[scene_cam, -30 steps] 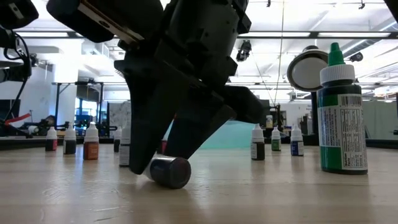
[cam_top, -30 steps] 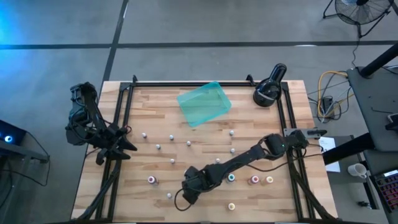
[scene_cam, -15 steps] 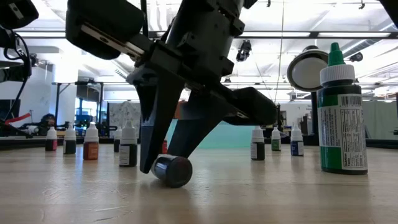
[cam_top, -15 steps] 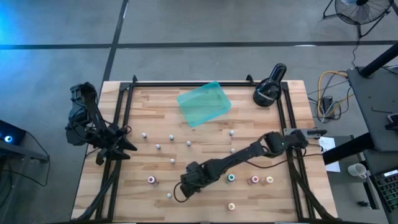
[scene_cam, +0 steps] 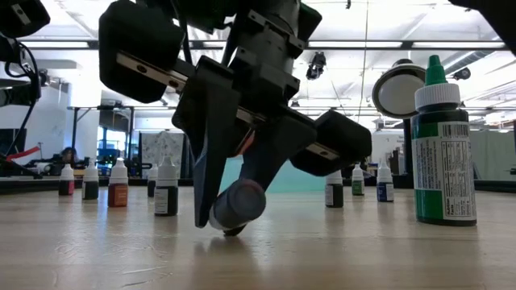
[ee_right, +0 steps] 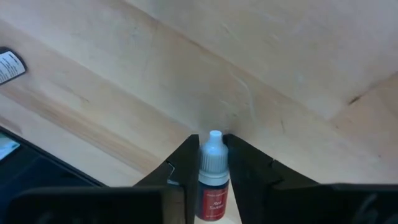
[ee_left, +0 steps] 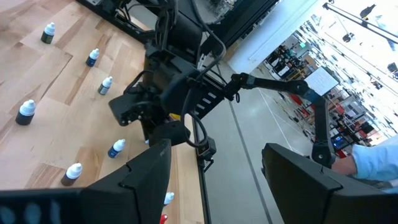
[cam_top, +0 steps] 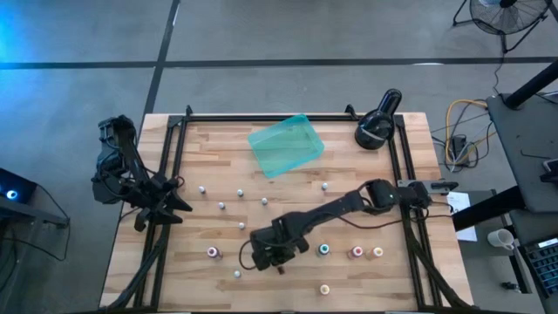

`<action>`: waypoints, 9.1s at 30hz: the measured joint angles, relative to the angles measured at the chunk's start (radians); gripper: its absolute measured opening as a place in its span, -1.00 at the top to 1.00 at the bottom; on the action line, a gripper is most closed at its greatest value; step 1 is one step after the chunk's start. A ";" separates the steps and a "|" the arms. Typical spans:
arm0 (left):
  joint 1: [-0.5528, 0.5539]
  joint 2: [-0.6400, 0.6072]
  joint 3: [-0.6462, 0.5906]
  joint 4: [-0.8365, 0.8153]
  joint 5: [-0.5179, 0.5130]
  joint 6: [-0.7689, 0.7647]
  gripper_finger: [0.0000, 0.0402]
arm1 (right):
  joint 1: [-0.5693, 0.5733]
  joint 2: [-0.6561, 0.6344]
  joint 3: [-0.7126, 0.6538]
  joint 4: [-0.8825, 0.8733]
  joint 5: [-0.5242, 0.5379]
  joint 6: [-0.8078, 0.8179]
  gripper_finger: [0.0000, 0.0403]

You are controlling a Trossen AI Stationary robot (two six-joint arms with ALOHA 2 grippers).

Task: Pick & Place food coloring
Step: Adjust the black small food coloring bottle, then adjust the red small food coloring bottle

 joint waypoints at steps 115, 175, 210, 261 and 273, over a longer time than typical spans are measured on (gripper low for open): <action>0.000 0.000 0.000 0.000 0.000 0.000 -0.12 | 0.097 -0.010 0.114 -0.245 0.832 -0.122 0.35; 0.000 0.000 0.000 0.000 0.000 0.000 -0.12 | -0.198 -0.030 0.120 -0.264 0.577 -2.099 0.42; 0.000 0.000 0.000 0.000 0.000 0.000 -0.12 | -0.211 -0.041 0.128 -0.299 0.390 -1.614 0.55; 0.000 0.000 0.000 0.000 0.000 0.000 -0.12 | -0.257 -0.036 0.054 -0.289 0.382 -1.615 0.51; 0.000 0.000 0.000 0.000 0.000 0.000 -0.12 | -0.257 -0.041 0.069 -0.259 0.405 -1.471 0.72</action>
